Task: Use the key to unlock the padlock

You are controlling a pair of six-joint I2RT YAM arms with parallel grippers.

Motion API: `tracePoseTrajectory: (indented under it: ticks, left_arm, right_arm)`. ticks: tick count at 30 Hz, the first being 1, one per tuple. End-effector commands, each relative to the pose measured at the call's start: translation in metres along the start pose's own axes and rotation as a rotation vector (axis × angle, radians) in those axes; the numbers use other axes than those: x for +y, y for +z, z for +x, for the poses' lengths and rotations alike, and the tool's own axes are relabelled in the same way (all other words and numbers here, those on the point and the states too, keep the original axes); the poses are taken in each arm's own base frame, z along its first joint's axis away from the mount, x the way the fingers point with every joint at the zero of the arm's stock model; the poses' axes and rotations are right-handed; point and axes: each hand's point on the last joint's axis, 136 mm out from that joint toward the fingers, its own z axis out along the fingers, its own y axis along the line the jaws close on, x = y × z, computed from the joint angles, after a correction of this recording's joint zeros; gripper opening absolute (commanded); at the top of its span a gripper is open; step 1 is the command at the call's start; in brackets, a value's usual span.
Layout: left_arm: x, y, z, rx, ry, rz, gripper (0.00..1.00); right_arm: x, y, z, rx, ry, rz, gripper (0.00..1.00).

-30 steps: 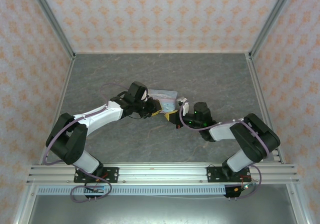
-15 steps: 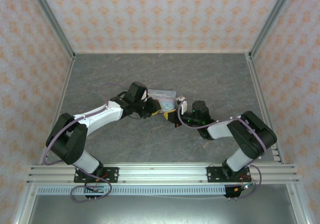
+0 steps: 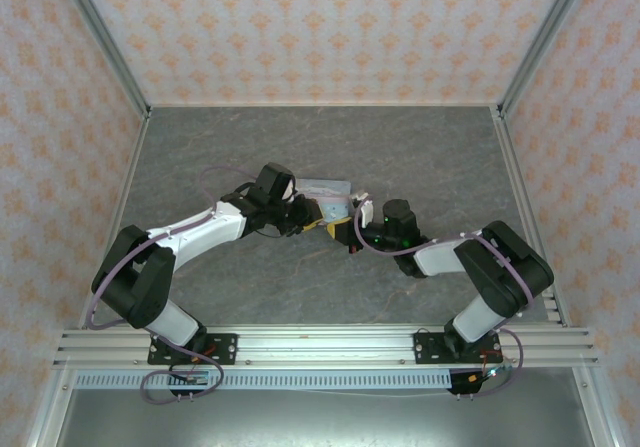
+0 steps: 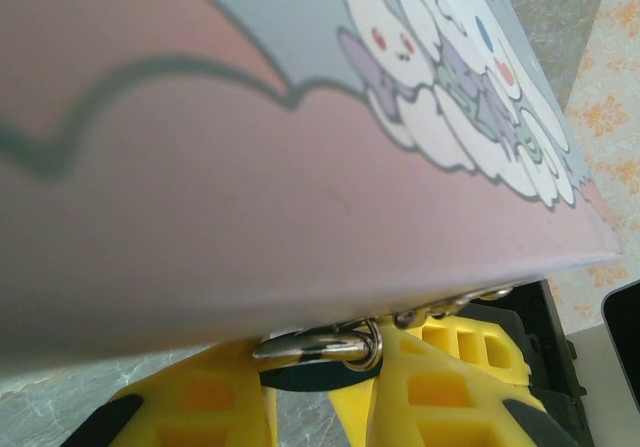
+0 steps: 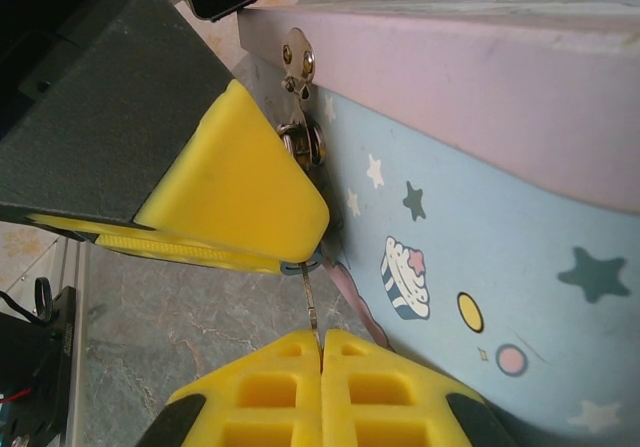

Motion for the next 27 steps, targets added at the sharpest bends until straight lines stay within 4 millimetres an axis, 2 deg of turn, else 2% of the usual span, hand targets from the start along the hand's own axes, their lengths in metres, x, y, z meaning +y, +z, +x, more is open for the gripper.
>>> tracePoseTrajectory:
  ticks: [1,13,21,27]
  left_arm:
    - [-0.033,-0.015,0.005,0.003,0.064,0.107,0.0]
    - [-0.035,-0.016,0.006,0.008,0.058,0.121,0.0]
    - [-0.044,-0.017,0.011,0.021,0.064,0.151,0.0]
    - [-0.043,-0.012,0.012,0.024,0.062,0.151,0.0]
  right_arm:
    - [-0.002,0.004,-0.006,-0.014,-0.024,0.014,0.0]
    - [0.012,0.007,-0.029,-0.109,-0.021,-0.063,0.0]
    - [0.012,0.017,-0.039,-0.137,-0.024,-0.094,0.0]
    - [0.017,0.027,-0.058,-0.165,-0.037,-0.134,0.0]
